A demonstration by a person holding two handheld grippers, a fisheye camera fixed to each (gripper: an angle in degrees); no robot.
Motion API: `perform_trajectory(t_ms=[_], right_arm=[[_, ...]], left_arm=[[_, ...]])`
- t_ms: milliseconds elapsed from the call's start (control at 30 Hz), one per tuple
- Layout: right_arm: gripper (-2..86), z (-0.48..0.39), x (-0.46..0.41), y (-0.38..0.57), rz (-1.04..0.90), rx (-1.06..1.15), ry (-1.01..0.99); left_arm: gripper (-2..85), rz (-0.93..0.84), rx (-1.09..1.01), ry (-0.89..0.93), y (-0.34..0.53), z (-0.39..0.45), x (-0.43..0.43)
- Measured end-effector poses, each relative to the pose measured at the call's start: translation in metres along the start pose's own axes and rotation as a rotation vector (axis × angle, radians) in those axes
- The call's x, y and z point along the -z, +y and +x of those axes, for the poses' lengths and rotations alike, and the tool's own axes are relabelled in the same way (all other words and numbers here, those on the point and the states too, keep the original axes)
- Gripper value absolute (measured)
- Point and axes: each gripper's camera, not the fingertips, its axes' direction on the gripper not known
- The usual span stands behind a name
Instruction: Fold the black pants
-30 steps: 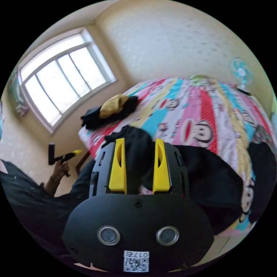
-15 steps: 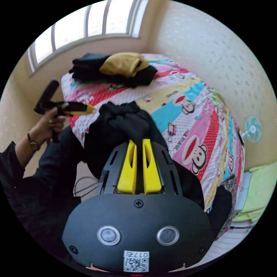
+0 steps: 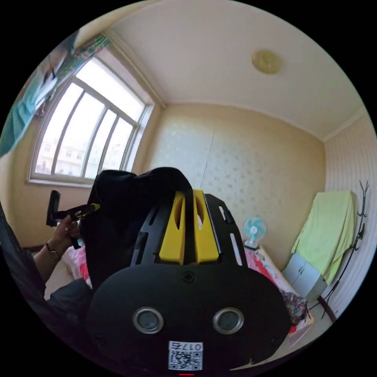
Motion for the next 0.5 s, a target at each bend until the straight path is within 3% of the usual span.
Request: perform_trajectory(t_ms=[67,233,367,433,500], right_arm=[[3.3,0.018,0.017,-0.038,0.086,-0.018,0.039],[3.5,0.098,-0.063,-0.124,0.050,-0.057,0.020],[4.4,0.185,-0.280,-0.156,-0.245,-0.195,0.046],[5.3,0.211,-0.381,-0.134,-0.367,-0.183,0.070],[5.6,0.242,-0.457,-0.062,-0.603,-0.357,0.112]], left_arm=[[4.1,0.121,-0.132,0.069,-0.057,0.050,0.018],[3.8,0.074,-0.268,0.096,-0.155,0.081,-0.044],[4.6,-0.074,-0.221,-0.148,-0.221,0.040,-0.204],[5.9,-0.147,-0.190,-0.240,-0.230,-0.004,-0.279],[7.4,-0.255,-0.121,-0.358,-0.209,-0.056,-0.329]])
